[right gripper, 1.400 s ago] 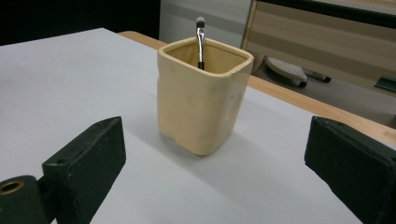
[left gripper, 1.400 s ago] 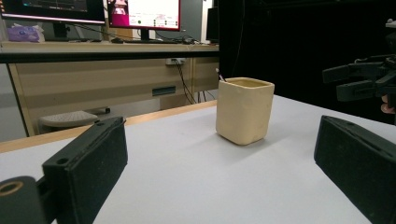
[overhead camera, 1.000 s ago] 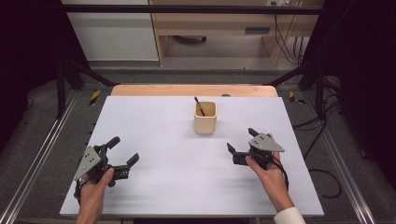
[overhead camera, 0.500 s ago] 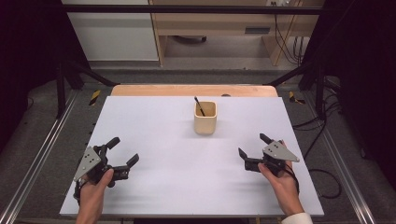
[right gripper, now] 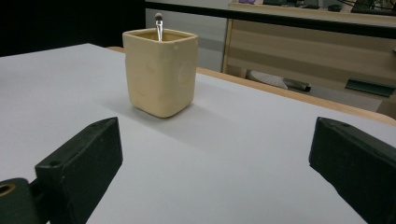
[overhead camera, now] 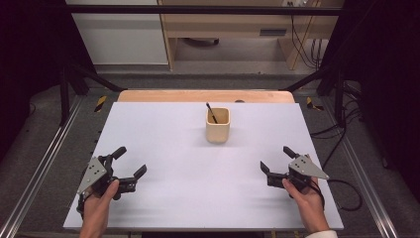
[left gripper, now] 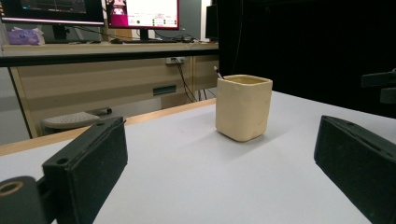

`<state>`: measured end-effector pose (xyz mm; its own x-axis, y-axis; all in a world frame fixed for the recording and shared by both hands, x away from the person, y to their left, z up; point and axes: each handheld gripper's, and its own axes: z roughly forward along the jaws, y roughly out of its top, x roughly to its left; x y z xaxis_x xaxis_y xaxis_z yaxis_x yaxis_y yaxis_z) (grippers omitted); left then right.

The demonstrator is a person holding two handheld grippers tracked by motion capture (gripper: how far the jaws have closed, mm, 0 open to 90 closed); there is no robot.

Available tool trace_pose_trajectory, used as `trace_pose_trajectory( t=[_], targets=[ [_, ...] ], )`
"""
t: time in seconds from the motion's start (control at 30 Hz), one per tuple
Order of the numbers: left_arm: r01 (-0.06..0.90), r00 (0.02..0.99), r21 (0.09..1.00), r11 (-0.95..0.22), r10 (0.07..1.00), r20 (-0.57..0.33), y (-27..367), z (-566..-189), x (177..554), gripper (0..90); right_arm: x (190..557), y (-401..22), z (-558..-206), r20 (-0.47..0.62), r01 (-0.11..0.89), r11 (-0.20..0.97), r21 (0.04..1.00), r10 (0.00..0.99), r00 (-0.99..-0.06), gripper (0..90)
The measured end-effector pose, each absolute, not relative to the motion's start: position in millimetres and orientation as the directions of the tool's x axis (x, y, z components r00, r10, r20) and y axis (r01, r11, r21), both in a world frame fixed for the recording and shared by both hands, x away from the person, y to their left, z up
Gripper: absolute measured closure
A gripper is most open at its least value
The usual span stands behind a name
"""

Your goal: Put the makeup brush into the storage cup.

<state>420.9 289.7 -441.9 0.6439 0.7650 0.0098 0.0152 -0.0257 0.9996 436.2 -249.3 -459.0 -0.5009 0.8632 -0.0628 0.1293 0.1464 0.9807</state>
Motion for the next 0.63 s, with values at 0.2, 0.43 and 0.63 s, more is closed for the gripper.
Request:
trace_pose_trajectory(
  t=[0.2,0.43,0.63],
  targets=[
    [0.013,0.648,0.999,-0.043,0.761,0.024,287.9,-442.4,419.2,2.4,432.1,-255.8,-463.0,-0.041,0.132,0.124,0.983,0.863,-0.504,2.7],
    [0.019,0.644,0.998,-0.057,0.764,0.032,287.9,-445.4,414.7,2.2,430.7,-255.5,-466.5,-0.022,0.132,0.106,0.986,0.85,-0.526,2.5],
    [0.016,0.633,0.998,-0.059,0.774,0.036,292.0,-443.9,409.2,2.0,430.5,-252.4,-468.8,-0.002,0.145,0.096,0.985,0.842,-0.539,2.1]
  ],
)
